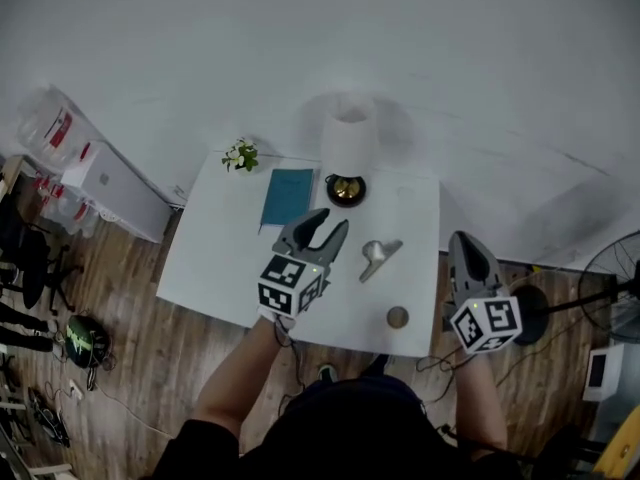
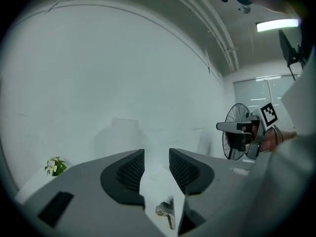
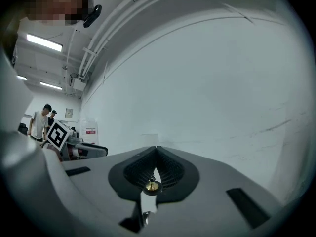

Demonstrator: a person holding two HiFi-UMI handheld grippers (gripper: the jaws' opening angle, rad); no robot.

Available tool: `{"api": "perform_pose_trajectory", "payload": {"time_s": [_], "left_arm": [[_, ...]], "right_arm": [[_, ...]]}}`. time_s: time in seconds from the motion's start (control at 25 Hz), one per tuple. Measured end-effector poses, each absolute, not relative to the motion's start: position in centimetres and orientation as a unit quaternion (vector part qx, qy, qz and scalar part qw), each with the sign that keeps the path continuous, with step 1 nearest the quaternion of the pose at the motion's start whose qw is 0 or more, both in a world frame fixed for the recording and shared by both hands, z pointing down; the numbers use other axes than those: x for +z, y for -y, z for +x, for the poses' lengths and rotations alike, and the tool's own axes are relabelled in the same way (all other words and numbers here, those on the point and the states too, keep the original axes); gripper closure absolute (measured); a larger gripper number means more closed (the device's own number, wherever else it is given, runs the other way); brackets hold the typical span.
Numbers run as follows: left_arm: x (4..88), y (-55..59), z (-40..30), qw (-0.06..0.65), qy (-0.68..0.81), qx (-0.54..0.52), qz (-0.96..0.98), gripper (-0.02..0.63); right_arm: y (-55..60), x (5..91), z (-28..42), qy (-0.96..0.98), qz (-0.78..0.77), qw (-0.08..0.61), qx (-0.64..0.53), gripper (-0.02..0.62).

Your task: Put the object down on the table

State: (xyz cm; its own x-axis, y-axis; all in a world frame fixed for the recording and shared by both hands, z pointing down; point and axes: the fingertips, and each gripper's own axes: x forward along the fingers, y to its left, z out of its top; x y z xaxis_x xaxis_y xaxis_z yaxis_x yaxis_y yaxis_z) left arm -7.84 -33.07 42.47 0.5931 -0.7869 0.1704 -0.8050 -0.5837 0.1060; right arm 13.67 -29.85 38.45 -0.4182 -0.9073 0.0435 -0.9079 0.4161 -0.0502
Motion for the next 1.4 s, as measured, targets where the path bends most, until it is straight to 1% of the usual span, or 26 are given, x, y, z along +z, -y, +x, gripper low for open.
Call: {"api": "perform_pose_trajectory", "payload": {"time_s": [0.28, 0.52, 1.04, 1.4], "left_arm": [[34.0, 28.5, -10.6, 0.016, 0.450, -0.011, 0.893, 0.485], [30.1, 24.2, -11.4, -0.040, 0.438, -0.038, 0.897, 0.498], [29.5, 21.1, -11.8, -0.051, 0.432, -0.049, 0.899, 0.512], [29.8, 20.5, -11.8, -0.047, 0.431, -0.041, 0.900, 0.515]], "right_arm": [[26.8, 34.3, 11.1, 0.830, 0.557, 0.001, -0.032, 0.589], [24.0, 32.1, 9.8, 0.817, 0.571, 0.007, -0.078, 0.594], [21.5, 31.1, 7.8, 0.824, 0.554, 0.019, -0.117, 0.589], [20.8, 31.1, 7.7, 0.823, 0.555, 0.015, -0.117, 0.590]]}}
